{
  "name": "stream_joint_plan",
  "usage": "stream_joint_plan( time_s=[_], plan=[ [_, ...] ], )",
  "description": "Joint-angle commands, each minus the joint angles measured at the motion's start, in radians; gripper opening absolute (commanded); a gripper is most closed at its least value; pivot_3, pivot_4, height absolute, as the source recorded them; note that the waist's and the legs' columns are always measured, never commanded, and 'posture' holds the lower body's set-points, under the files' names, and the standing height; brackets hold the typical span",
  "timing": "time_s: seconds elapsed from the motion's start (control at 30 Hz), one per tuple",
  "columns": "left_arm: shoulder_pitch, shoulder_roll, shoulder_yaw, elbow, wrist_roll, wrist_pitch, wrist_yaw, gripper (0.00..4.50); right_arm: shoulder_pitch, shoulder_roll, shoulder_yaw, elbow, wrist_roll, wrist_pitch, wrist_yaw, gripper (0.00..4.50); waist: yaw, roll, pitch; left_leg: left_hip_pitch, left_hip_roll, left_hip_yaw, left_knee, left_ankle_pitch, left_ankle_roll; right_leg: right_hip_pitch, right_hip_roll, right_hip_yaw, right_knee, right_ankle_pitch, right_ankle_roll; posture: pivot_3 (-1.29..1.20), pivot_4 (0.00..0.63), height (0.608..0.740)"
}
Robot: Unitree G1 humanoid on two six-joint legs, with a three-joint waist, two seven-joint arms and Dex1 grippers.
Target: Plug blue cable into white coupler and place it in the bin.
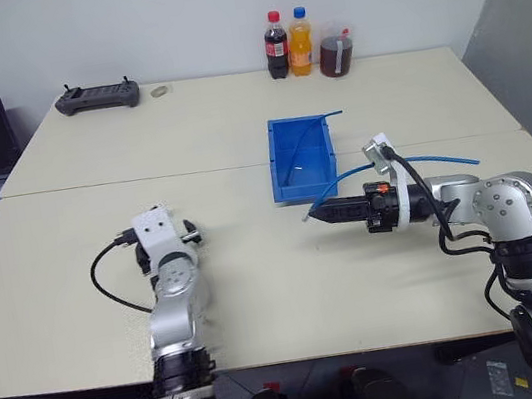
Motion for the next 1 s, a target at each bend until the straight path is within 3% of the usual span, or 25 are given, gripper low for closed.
stream_joint_plan(
  time_s=[0.03,0.3,0.6,1.0],
  plan=[
    [-0.08,-0.018,0.029,0.088,0.02,-0.066,0.062,4.49,-0.019,-0.01,-0.024,-0.033,0.009,-0.003,0.013,0.25,-0.001,0.0,0.0,0.0,0.0,0.0,0.0,0.0,0.0,0.0,0.0,0.0,0.0,0.0,0.0,0.0,0.15,0.74],
    [-0.169,-0.017,0.114,0.261,0.0,-0.138,0.159,4.49,-0.001,-0.012,-0.041,-0.054,0.017,0.007,-0.007,0.25,-0.002,0.0,0.0,0.0,0.0,0.0,0.0,0.0,0.0,0.0,0.0,0.0,0.0,0.0,0.0,0.0,0.15,0.74],
    [-0.235,0.006,0.119,0.394,-0.02,-0.213,0.107,4.49,0.008,-0.013,-0.055,-0.056,0.018,0.017,-0.019,0.25,-0.001,0.0,0.0,0.001,0.0,0.0,0.0,0.0,0.0,0.0,0.0,0.0,0.002,0.0,0.0,0.0,0.15,0.74],
    [-0.283,-0.001,0.122,0.472,-0.033,-0.257,0.114,2.09,0.015,-0.012,-0.053,-0.06,0.011,0.015,-0.019,0.25,0.0,0.0,0.0,0.001,0.0,0.0,0.0,0.0,0.0,0.0,0.0,-0.001,0.002,0.0,0.0,0.0,0.15,0.74]
  ],
)
